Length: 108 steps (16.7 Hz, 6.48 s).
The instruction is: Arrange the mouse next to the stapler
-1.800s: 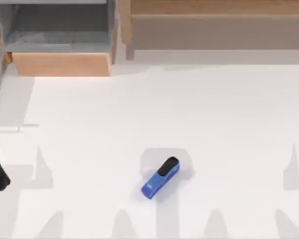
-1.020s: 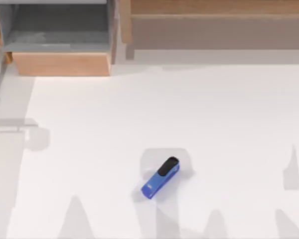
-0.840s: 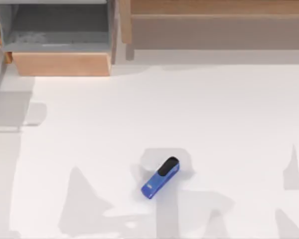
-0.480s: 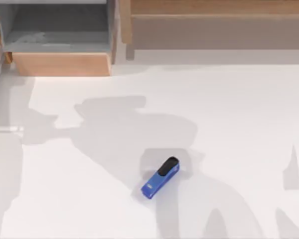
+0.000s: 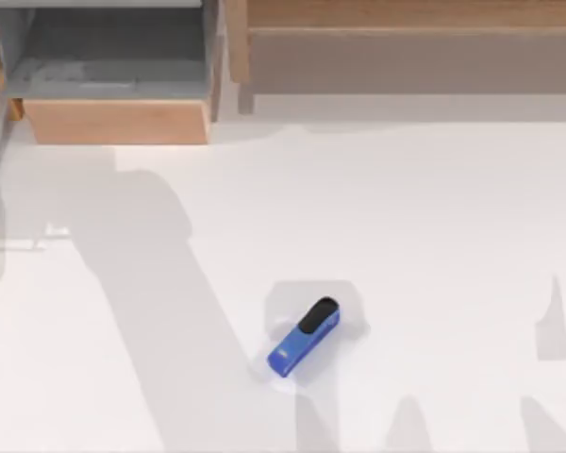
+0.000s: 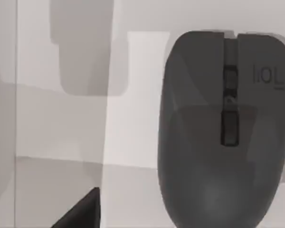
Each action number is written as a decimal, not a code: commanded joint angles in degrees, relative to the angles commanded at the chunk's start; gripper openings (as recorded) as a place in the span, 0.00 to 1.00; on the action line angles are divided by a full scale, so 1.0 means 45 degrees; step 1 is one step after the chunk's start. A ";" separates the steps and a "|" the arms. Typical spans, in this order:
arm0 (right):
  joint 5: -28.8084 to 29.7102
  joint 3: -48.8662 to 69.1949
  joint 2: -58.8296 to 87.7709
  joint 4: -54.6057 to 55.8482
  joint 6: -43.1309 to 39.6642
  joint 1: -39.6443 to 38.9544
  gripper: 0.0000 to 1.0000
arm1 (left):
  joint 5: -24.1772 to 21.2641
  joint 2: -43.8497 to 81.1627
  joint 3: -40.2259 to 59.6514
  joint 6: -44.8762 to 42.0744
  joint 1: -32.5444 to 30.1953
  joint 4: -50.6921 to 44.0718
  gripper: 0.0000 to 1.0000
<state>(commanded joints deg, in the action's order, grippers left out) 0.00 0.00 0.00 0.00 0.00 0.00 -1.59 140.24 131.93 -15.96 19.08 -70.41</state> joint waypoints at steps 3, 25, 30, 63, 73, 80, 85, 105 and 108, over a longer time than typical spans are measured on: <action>0.0000 0.0000 0.0000 0.0000 0.0000 0.0000 1.00 | -0.0074 0.1618 0.1632 -0.0285 0.0016 -0.0993 1.00; 0.0000 0.0000 0.0000 0.0000 0.0000 0.0000 1.00 | -0.0110 0.2057 0.1134 -0.0419 0.0010 -0.0220 1.00; 0.0000 0.0000 0.0000 0.0000 0.0000 0.0000 1.00 | -0.0109 0.2266 0.0971 -0.0379 -0.0079 0.0070 1.00; 0.0000 0.0000 0.0000 0.0000 0.0000 0.0000 1.00 | 0.0286 -0.0495 0.0791 0.2129 -0.0403 -0.0886 0.00; 0.0000 0.0000 0.0000 0.0000 0.0000 0.0000 1.00 | 0.1091 -0.3952 -0.0557 0.8400 -0.6054 -0.0885 0.00; 0.0000 0.0000 0.0000 0.0000 0.0000 0.0000 1.00 | 0.1398 -0.3113 -0.2281 1.2876 -1.2116 0.0023 0.00; 0.0000 0.0000 0.0000 0.0000 0.0000 0.0000 1.00 | 0.1433 -0.1789 -0.3329 1.5202 -1.5566 0.0701 0.00; 0.0000 0.0000 0.0000 0.0000 0.0000 0.0000 1.00 | 0.1397 -0.1183 -0.3796 1.6171 -1.7063 0.1374 0.00; 0.0000 0.0000 0.0000 0.0000 0.0000 0.0000 1.00 | 0.1402 -0.1219 -0.3815 1.6166 -1.7056 0.1513 0.00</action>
<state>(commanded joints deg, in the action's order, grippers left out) 0.00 0.00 0.00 0.00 0.00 0.00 4.72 134.76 114.76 56.79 -57.67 -63.60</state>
